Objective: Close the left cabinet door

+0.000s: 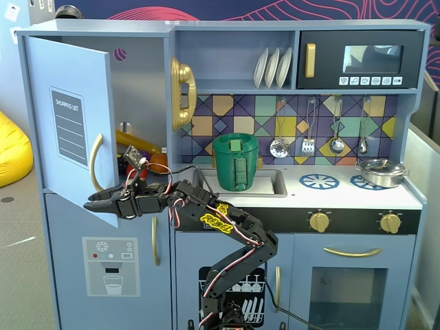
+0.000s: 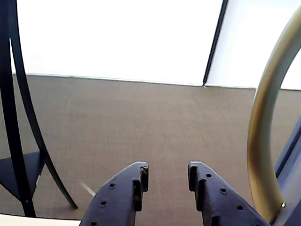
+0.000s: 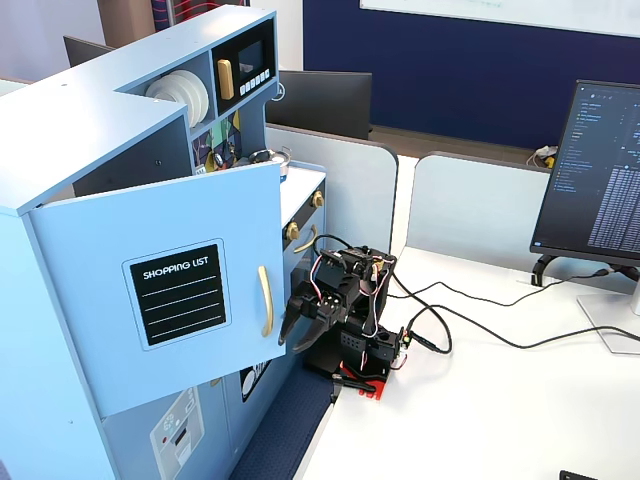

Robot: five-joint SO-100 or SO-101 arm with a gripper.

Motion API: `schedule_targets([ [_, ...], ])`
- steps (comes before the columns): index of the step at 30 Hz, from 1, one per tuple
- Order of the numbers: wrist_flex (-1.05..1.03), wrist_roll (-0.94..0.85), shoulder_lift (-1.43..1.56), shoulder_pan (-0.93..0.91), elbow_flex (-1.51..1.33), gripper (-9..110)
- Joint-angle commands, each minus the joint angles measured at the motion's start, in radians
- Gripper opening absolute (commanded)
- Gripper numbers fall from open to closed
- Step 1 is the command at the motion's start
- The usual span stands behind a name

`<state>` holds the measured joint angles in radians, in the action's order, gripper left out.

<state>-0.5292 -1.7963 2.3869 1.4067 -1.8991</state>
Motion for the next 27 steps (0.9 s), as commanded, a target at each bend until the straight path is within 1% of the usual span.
schedule_targets([
  [1,0.021,0.012,0.026,-0.081,0.074,0],
  [10,0.014,0.021,0.052,-0.302,0.029,0],
  [14,0.046,0.017,0.034,-0.43,0.018,0],
  [21,0.178,-0.017,-0.072,-0.646,0.026,0],
  [24,0.204,-0.031,-0.097,-0.695,0.023,0],
  [27,0.206,-0.031,-0.092,-0.703,0.008,0],
])
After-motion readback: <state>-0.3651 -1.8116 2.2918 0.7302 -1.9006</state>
